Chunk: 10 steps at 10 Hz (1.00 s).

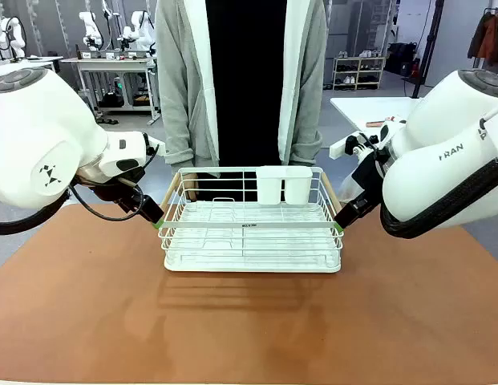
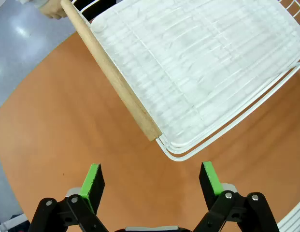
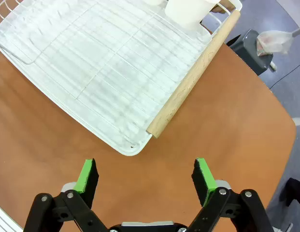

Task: Clean the table.
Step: Pick up the Lint Roller when the human hands it over.

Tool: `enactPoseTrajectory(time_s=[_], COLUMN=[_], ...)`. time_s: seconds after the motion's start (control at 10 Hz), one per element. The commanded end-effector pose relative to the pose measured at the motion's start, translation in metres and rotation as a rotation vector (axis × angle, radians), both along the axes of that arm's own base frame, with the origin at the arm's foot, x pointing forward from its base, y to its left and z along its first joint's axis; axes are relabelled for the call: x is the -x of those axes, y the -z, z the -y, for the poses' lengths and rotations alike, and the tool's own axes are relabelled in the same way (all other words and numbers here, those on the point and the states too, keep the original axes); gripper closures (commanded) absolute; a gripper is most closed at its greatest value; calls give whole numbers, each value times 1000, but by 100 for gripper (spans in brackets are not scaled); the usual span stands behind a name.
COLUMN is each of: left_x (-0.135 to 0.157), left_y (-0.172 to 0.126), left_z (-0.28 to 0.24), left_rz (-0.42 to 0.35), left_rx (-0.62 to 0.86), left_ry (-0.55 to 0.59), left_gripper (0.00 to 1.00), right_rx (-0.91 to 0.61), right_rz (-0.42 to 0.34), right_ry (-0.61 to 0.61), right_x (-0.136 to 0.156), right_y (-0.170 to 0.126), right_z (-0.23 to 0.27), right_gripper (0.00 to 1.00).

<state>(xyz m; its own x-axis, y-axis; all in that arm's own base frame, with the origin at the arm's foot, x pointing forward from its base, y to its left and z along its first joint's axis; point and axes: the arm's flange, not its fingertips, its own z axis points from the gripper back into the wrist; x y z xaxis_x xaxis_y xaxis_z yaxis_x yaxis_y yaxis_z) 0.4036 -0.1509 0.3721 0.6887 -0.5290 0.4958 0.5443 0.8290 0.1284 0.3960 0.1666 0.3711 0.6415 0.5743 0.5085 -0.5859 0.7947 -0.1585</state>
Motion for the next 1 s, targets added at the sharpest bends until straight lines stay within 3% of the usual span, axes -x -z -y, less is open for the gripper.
enactPoseTrajectory(time_s=[0.0,0.9], left_x=[0,0], left_y=[0,0], left_z=[0,0], left_rz=[0,0], left_rx=[0,0], left_ry=[0,1], left_gripper=[0,0], right_rx=[0,1], right_rz=[0,1], right_ry=[0,-1], right_x=[0,0], right_y=[0,0], right_z=[0,0], right_gripper=[0,0])
